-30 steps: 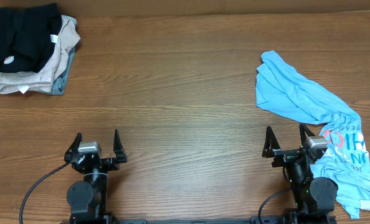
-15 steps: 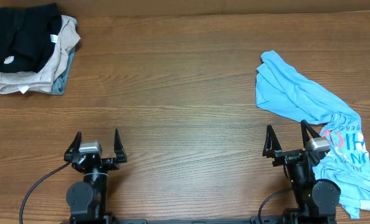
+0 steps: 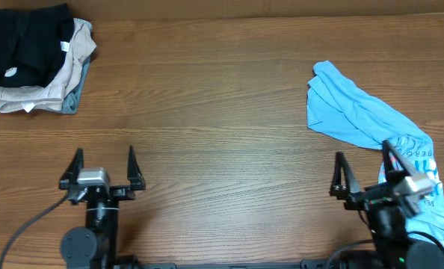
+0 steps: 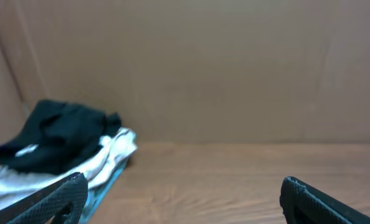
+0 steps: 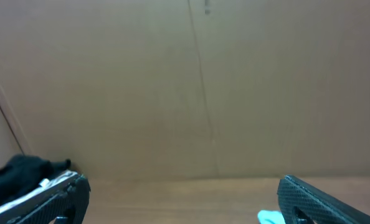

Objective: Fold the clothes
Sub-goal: 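Reach the right gripper to the blue T-shirt and grasp its edge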

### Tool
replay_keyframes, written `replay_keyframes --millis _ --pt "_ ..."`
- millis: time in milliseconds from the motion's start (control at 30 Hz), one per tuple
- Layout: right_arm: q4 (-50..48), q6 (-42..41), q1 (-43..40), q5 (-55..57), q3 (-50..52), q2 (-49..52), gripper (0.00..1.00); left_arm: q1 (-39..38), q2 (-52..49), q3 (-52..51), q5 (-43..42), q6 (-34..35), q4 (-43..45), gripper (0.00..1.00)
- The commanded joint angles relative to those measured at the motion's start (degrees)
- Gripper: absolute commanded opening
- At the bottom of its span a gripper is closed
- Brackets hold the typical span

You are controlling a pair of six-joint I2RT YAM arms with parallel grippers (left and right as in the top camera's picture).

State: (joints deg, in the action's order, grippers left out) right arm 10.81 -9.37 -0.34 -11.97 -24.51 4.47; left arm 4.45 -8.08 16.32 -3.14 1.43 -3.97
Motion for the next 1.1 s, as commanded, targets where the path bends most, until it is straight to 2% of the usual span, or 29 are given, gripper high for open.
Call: replay_keyframes --millis 0,200,400,500,600,933,1067 --pt "4.24 -0.63 -0.07 0.55 -7.87 6.43 1.0 -0.61 -7.8 7.45 -6.49 -0.7 -1.05 1.0" --pt "14.36 -0.7 -0.07 0.48 -22.95 22.18 1.0 -0.63 -25.86 21.92 -9.27 -0.66 -7.43 1.0" --pt "31.17 -0.66 -0.07 0.52 -41.66 44.13 1.0 -0.63 -49.48 42.77 -11.87 -2.67 -23.12 1.0" --pt "36.81 -0.68 -0.07 0.48 -47.3 53.35 1.0 -0.63 -58.82 50.03 -12.81 -3.19 -28.94 1.0" --pt "38.38 -0.7 -0.07 -0.17 -50.21 61.94 1.0 -0.63 -66.29 53.09 -13.22 -3.17 -30.23 1.0" --pt "33.59 -0.9 -0.07 -2.67 -50.16 83.54 1.0 -0.7 -87.54 53.22 -14.82 -2.21 -30.6 1.0" --pt "32.11 -0.92 -0.07 -2.23 -50.14 90.07 0.81 -0.7 -94.31 53.22 -17.46 -2.14 -29.4 1.0"
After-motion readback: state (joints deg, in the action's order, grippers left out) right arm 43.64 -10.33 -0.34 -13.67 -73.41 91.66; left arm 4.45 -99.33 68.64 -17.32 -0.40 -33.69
